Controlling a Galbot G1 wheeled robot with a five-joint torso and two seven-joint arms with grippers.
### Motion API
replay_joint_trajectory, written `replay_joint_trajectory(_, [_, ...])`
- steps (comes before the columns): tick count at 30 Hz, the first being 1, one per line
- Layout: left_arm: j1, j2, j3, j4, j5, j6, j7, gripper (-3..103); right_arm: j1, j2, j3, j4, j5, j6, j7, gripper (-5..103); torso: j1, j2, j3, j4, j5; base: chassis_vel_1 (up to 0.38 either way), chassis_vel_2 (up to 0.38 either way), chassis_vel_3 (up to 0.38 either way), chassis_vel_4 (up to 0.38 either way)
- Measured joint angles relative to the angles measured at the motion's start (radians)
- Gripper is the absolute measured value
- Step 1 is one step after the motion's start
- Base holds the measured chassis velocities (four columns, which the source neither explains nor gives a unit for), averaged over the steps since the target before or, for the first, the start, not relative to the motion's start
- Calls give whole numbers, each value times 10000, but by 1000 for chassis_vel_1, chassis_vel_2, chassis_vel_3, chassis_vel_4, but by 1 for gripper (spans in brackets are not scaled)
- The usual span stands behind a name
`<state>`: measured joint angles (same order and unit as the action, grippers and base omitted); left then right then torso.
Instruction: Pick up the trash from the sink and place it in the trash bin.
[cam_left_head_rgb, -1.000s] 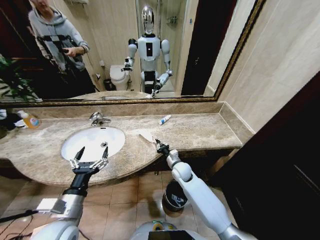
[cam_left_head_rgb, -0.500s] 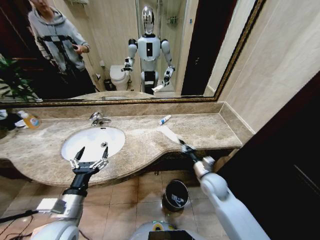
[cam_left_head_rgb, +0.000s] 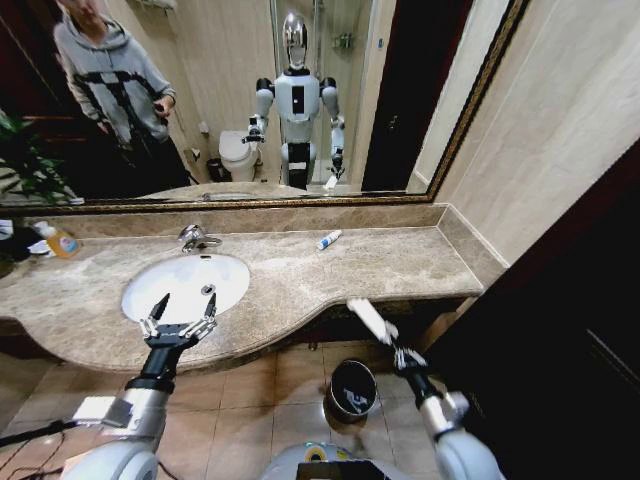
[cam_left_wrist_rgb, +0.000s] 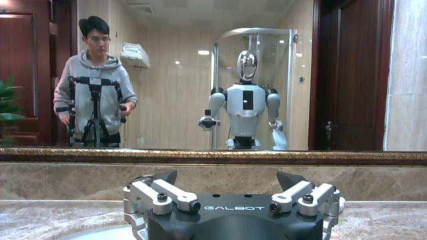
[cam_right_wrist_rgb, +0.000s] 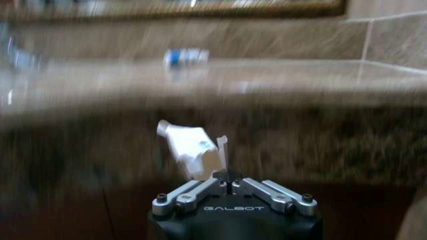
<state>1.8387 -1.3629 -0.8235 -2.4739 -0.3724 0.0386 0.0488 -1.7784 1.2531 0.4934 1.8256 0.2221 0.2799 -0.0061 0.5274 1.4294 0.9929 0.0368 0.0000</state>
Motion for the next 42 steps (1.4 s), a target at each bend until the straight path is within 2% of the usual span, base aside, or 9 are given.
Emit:
replay_joint_trajectory(2, [-1,0,2,0,0,0,1,100,400,222,-516,-1575,-941,330,22,0,1,-1,1,-2,1,0,0,0,0])
replay_joint_trajectory(8, [0,0,1,0,0,0,1,100,1593,696,-958,-3488,-2178,222,-196,0,1,-2,1,0,3,0,0,0,0])
replay_joint_trajectory(11, [0,0,1,-1,0,0,0,100,2804,1039,-1067,-5338,-3329,52,-422,0,2,-3,2,3,2,0,0,0,0])
replay_joint_trajectory(21, [0,0,1,0,0,0,0,100,4465,1204,-1077,-8402,-4505,-58,-781,0,2,-3,2,0,-3,0,0,0,0])
replay_joint_trajectory(24, [-1,0,2,0,0,0,0,100,5195,1427,-984,-9626,-5299,-8,-889,0,3,-3,2,0,0,0,0,0,0])
replay_joint_trajectory(32, [-1,0,1,0,0,0,0,100,5984,1697,-964,-10689,-5824,182,-938,-2,3,-3,2,0,0,0,0,0,0])
replay_joint_trajectory(37, [-1,0,1,0,0,0,1,100,6111,1717,-942,-10758,-5849,134,-993,8,2,-3,2,1,0,0,0,0,0])
replay_joint_trajectory(41, [-1,0,1,0,0,0,0,100,6085,1609,-929,-10738,-5847,65,-993,30,2,-3,2,0,0,0,0,0,0])
replay_joint_trajectory(42, [-1,0,1,0,0,0,0,100,6085,1609,-929,-10738,-5847,65,-993,30,2,-3,2,0,0,0,0,0,0])
